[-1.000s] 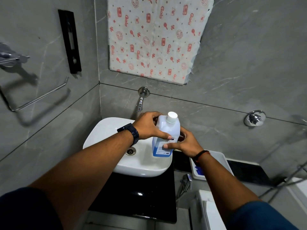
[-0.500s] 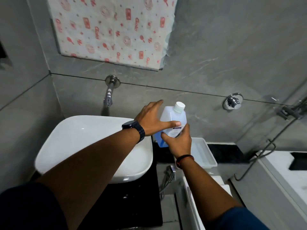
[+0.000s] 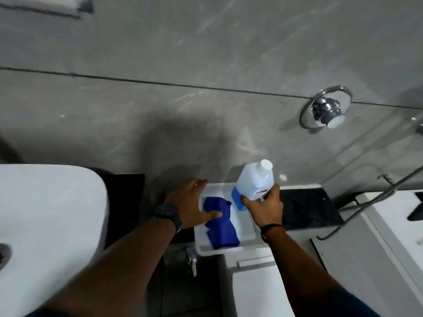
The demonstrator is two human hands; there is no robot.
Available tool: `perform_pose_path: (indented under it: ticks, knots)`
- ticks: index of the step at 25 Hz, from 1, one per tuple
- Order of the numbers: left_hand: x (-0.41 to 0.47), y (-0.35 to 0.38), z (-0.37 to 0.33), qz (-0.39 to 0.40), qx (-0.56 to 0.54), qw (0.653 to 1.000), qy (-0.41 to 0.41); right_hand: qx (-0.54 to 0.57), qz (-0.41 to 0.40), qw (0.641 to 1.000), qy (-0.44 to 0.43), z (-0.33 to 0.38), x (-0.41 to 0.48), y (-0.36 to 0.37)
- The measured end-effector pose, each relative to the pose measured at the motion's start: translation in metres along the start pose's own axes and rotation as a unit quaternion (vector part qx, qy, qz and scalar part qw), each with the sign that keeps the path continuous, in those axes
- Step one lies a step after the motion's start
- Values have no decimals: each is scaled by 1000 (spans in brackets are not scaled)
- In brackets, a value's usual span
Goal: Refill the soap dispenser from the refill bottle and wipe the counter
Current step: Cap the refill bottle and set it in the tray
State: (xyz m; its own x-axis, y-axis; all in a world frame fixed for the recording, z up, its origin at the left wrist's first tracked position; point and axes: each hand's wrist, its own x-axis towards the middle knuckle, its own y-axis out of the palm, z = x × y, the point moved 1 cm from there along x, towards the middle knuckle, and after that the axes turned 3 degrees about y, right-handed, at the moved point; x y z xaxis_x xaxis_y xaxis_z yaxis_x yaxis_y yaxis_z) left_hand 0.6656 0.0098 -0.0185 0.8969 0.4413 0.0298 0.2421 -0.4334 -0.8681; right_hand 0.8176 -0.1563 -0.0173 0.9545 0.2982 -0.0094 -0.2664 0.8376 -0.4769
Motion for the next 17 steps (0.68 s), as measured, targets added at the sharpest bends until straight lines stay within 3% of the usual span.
perform_pose_path:
  ticks: [11,17]
  knots:
    - [48,142,76,35,102,993,-50,-10,-50,998,29,-135,81,59]
    - [48,168,88,22,107,993,-39,65,-55,996,37,-152,89,71]
